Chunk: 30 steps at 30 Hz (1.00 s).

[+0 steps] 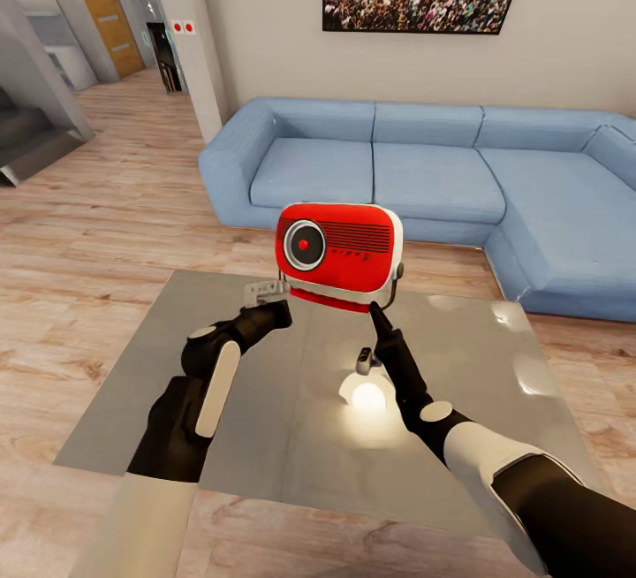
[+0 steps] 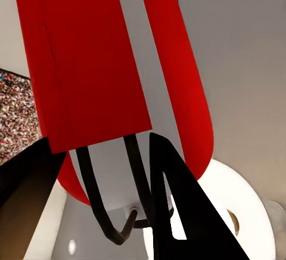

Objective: Turn on the radio receiver that's on the table in the living room.

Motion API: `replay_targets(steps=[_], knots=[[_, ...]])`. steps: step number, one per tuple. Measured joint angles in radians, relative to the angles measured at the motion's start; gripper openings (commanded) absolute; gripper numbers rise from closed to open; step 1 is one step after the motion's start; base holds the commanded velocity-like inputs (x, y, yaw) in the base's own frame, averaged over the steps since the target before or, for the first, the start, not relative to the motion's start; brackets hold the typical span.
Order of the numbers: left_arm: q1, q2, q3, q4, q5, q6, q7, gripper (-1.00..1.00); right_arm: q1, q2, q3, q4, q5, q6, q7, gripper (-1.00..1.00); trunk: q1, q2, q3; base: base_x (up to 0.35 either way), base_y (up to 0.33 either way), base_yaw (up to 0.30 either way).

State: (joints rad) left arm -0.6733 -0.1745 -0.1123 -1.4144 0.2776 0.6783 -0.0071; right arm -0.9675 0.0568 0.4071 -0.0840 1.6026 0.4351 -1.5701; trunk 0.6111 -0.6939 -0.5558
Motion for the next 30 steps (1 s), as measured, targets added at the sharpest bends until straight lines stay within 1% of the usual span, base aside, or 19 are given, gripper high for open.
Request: replay_targets(steps=[5, 8, 11, 14, 17, 19, 22, 23, 26, 30], knots=[[0.000, 0.000, -0.001, -0.002, 0.000, 0.001, 0.000, -1.00, 0.000, -0.006, -0.002, 0.006, 0.000, 0.035, 0.000, -1.00, 0.000, 0.000, 0.000, 0.000, 0.000, 0.000], [0.000, 0.000, -0.002, -0.006, 0.000, 0.002, -0.002, -1.00, 0.000, -0.007, -0.002, 0.006, 0.001, 0.042, 0.000, -1.00, 0.000, 0.000, 0.000, 0.000, 0.000, 0.000], [0.000, 0.000, -0.003, -0.014, 0.001, 0.004, -0.003, -1.00, 0.000, -0.011, 0.001, 0.008, 0.001, 0.073, 0.000, -1.00, 0.000, 0.000, 0.000, 0.000, 0.000, 0.000], [0.000, 0.000, -0.004, -0.019, 0.001, 0.005, -0.003, -1.00, 0.000, -0.014, -0.005, 0.008, 0.000, 0.114, 0.000, -1.00, 0.000, 0.000, 0.000, 0.000, 0.000, 0.000], [0.000, 0.000, -0.004, -0.035, 0.002, 0.008, -0.004, -1.00, 0.000, -0.015, -0.002, 0.008, 0.002, 0.127, 0.000, -1.00, 0.000, 0.000, 0.000, 0.000, 0.000, 0.000], [0.000, 0.000, -0.016, -0.043, 0.002, 0.027, -0.004, -1.00, 0.000, -0.015, 0.002, 0.011, 0.003, 0.130, 0.000, -1.00, 0.000, 0.000, 0.000, 0.000, 0.000, 0.000], [-0.002, 0.000, -0.060, -0.051, 0.002, 0.055, -0.003, -1.00, 0.000, -0.015, -0.002, 0.021, 0.002, 0.132, 0.000, -1.00, 0.000, 0.000, 0.000, 0.000, 0.000, 0.000], [-0.013, 0.000, -0.076, -0.063, 0.003, 0.063, -0.002, -1.00, 0.000, -0.015, -0.003, 0.026, 0.003, 0.133, 0.000, -1.00, 0.000, 0.000, 0.000, 0.000, 0.000, 0.000], [-0.034, 0.000, -0.082, -0.071, 0.002, 0.069, -0.001, -1.00, 0.000, -0.015, 0.001, 0.035, 0.002, 0.134, 0.000, -1.00, 0.000, 0.000, 0.000, 0.000, 0.000, 0.000], [-0.052, 0.000, -0.085, -0.073, 0.004, 0.096, -0.002, -1.00, 0.000, -0.015, -0.002, 0.047, 0.003, 0.134, 0.000, -1.00, 0.000, 0.000, 0.000, 0.000, 0.000, 0.000]])
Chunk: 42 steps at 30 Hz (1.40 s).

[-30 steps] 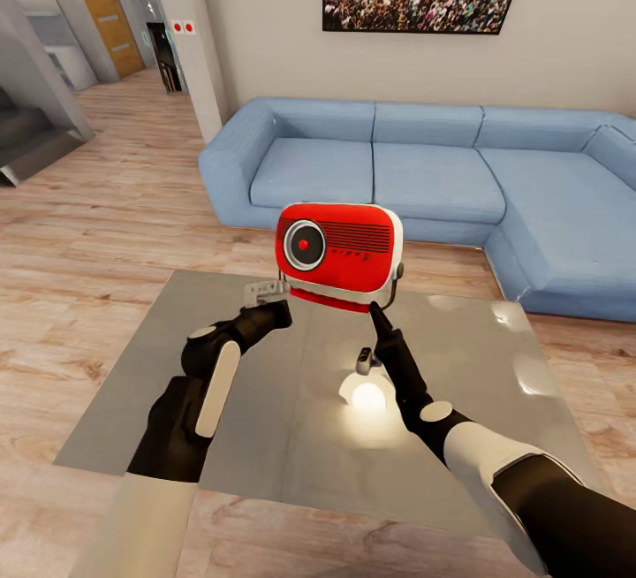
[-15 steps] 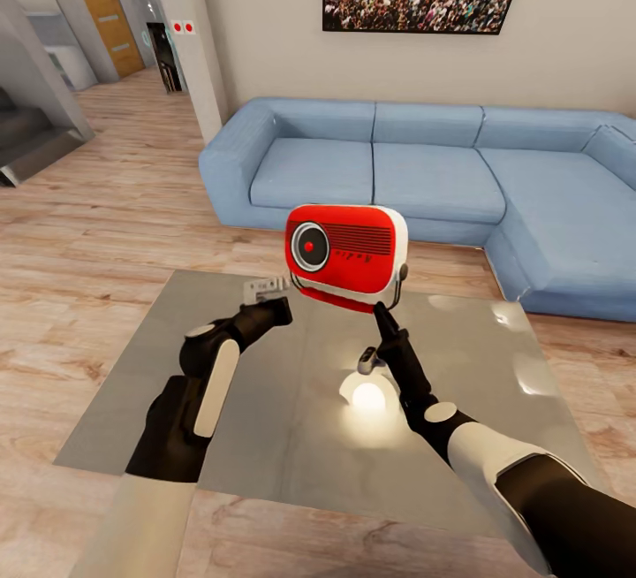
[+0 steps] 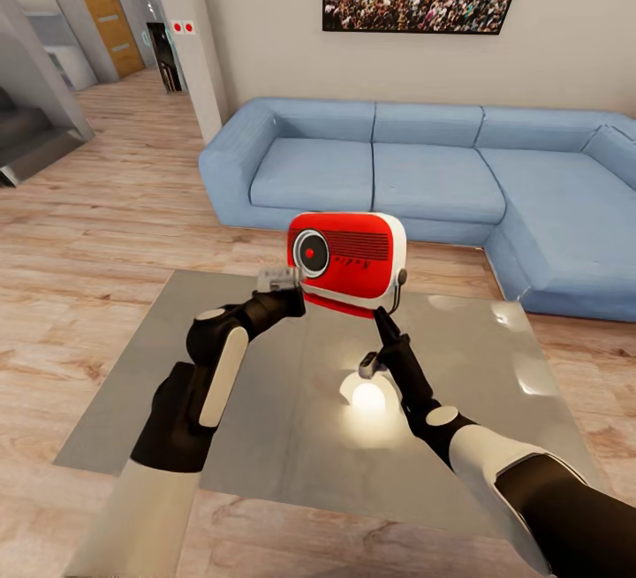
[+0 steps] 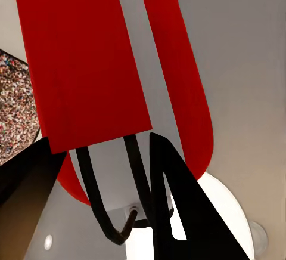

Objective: Turn on the radio receiver that's on the table in the living room.

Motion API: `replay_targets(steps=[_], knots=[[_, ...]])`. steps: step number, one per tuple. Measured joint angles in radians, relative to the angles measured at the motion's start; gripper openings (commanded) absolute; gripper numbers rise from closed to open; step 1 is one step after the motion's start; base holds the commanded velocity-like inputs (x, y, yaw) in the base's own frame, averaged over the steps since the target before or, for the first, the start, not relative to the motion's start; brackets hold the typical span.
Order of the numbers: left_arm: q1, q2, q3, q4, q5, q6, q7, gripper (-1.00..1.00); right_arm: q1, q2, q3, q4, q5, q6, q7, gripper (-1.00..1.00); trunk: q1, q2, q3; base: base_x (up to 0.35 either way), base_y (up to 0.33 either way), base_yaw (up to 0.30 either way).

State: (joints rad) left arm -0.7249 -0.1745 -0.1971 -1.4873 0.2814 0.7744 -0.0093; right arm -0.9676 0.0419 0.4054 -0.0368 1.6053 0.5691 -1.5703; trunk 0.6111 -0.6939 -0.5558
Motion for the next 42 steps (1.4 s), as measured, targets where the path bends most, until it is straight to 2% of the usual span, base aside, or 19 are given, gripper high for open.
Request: replay_targets(steps=[10, 21, 42], knots=[[-0.052, 0.000, 0.001, -0.043, 0.002, 0.013, 0.002, -1.00, 0.000, 0.001, 0.001, 0.008, 0.003, 0.000, 0.000, -1.00, 0.000, 0.000, 0.000, 0.000, 0.000, 0.000], [-0.100, 0.000, 0.001, -0.040, 0.001, 0.013, 0.001, -1.00, 0.000, 0.002, 0.001, 0.008, 0.005, -0.002, 0.000, -1.00, 0.000, 0.000, 0.000, 0.000, 0.000, 0.000], [-0.131, 0.000, 0.024, 0.064, -0.011, 0.011, 0.017, -1.00, 0.001, 0.002, 0.001, 0.023, 0.008, -0.003, 0.000, -1.00, 0.000, 0.000, 0.000, 0.000, 0.000, 0.000]])
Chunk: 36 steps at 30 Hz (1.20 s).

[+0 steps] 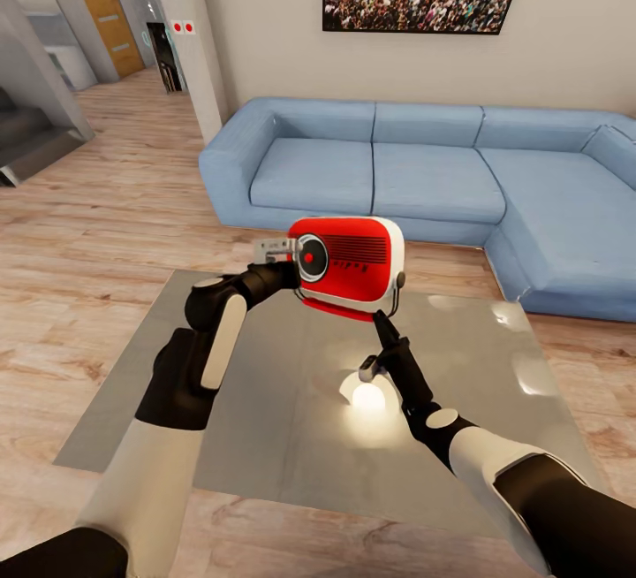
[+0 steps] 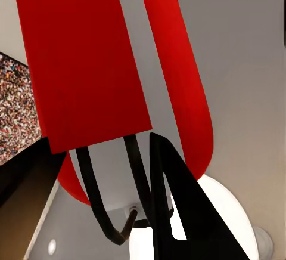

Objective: Turn on the radio receiver that's on the table in the living room.

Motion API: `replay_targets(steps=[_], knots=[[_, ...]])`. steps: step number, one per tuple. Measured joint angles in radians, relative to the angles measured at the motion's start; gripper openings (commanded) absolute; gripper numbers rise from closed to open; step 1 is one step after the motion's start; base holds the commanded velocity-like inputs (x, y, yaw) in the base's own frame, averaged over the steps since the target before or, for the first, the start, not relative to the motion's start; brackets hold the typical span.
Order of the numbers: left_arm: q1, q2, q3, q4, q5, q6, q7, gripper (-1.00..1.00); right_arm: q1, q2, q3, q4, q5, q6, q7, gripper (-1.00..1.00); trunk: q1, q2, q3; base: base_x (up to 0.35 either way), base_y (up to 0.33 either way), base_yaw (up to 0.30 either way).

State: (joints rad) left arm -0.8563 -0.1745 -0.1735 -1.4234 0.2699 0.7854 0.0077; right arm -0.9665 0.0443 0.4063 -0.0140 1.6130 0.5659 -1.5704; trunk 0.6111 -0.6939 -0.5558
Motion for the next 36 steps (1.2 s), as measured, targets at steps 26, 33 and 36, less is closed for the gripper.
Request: replay_targets(steps=[26, 33, 36], knots=[[-0.041, 0.000, 0.000, 0.047, 0.000, -0.003, 0.000, -1.00, 0.016, 0.003, 0.002, 0.001, 0.025, 0.000, 0.000, -1.00, 0.000, 0.000, 0.000, 0.000, 0.000, 0.000], [-0.041, 0.000, 0.000, 0.100, 0.000, -0.013, 0.000, -1.00, 0.016, 0.003, 0.002, 0.001, 0.025, 0.000, 0.000, -1.00, 0.000, 0.000, 0.000, 0.000, 0.000, 0.000], [-0.041, 0.000, 0.000, 0.104, 0.000, -0.014, 0.000, -1.00, 0.016, 0.003, 0.001, 0.001, 0.025, 0.000, 0.000, -1.00, 0.000, 0.000, 0.000, 0.000, 0.000, 0.000]])
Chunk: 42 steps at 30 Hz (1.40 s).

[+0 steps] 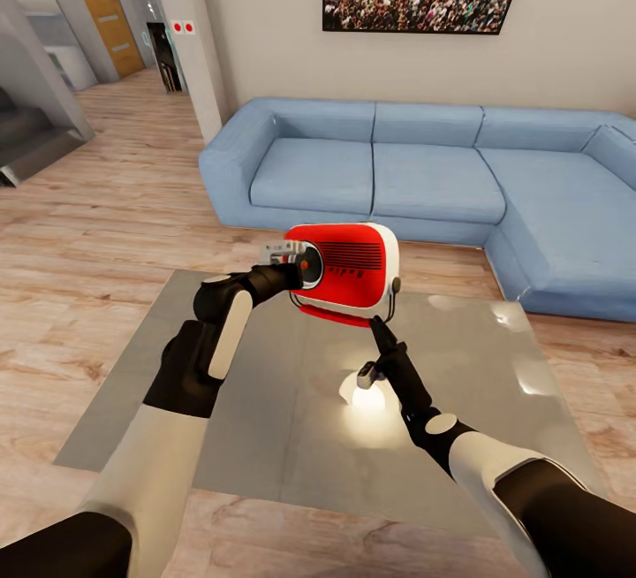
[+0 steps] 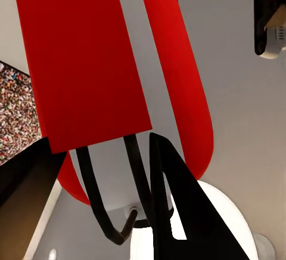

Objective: Turn on the radio receiver that's on the table in the living room.

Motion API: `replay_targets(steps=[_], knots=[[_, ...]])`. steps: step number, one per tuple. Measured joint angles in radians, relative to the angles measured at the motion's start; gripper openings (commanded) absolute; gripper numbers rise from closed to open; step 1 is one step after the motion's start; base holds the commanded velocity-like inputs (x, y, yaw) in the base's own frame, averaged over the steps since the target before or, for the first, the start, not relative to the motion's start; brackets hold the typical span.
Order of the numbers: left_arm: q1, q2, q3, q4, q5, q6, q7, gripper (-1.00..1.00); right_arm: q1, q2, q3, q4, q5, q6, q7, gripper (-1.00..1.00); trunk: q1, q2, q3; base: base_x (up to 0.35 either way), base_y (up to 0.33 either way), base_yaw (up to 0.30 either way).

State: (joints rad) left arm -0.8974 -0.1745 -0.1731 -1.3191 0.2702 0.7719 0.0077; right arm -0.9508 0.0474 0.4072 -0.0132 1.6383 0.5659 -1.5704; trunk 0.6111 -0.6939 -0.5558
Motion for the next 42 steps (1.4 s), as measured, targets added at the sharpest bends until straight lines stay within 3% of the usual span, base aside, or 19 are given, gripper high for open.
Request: replay_targets(steps=[9, 19, 24, 27, 30, 32, 35, 40, 42], knots=[[0.000, 0.000, 0.039, -0.001, 0.003, 0.000, -0.004, -1.00, 0.000, 0.001, 0.000, 0.000, 0.000, -0.001, 0.000, -1.00, 0.000, 0.000, 0.000, 0.000, 0.000, 0.000], [0.001, 0.000, 0.050, -0.017, 0.004, 0.000, -0.001, -1.00, 0.003, 0.003, 0.002, 0.000, -0.004, -0.002, 0.000, -1.00, 0.000, 0.000, 0.000, 0.000, 0.000, 0.000], [0.003, 0.000, 0.099, -0.030, 0.004, 0.001, 0.034, -1.00, 0.003, -0.005, -0.009, 0.001, -0.018, -0.004, 0.000, -1.00, 0.000, 0.000, 0.000, 0.000, 0.000, 0.000], [0.006, 0.040, 0.119, -0.030, 0.000, 0.002, 0.044, -1.00, 0.003, -0.013, -0.004, 0.002, -0.023, -0.008, 0.000, -1.00, 0.000, 0.000, 0.000, 0.000, 0.000, 0.000], [0.012, 0.076, 0.141, -0.021, -0.001, 0.003, 0.053, -1.00, 0.003, -0.015, 0.001, 0.001, -0.084, -0.017, 0.000, -1.00, 0.000, 0.000, 0.000, 0.000, 0.000, 0.000], [0.015, 0.092, 0.166, -0.001, -0.002, 0.004, 0.065, -1.00, 0.004, -0.015, -0.009, 0.001, -0.164, -0.049, 0.016, -1.00, 0.000, 0.000, 0.000, 0.000, 0.000, 0.000], [0.020, 0.105, 0.194, 0.077, -0.001, 0.001, 0.076, -1.00, 0.004, -0.014, -0.032, -0.002, -0.292, -0.163, 0.070, -1.00, 0.000, 0.000, 0.000, 0.000, 0.000, 0.000], [0.024, 0.124, 0.255, 0.242, -0.002, -0.034, 0.081, -1.00, 0.004, -0.014, -0.015, -0.032, -0.397, -0.309, 0.277, -1.00, 0.000, 0.000, 0.000, 0.000, 0.000, 0.000], [0.025, 0.138, 0.265, 0.302, -0.003, -0.050, 0.082, -1.00, 0.003, -0.013, -0.038, -0.066, -0.461, -0.355, 0.406, -1.00, 0.000, 0.000, 0.000, 0.000, 0.000, 0.000]])
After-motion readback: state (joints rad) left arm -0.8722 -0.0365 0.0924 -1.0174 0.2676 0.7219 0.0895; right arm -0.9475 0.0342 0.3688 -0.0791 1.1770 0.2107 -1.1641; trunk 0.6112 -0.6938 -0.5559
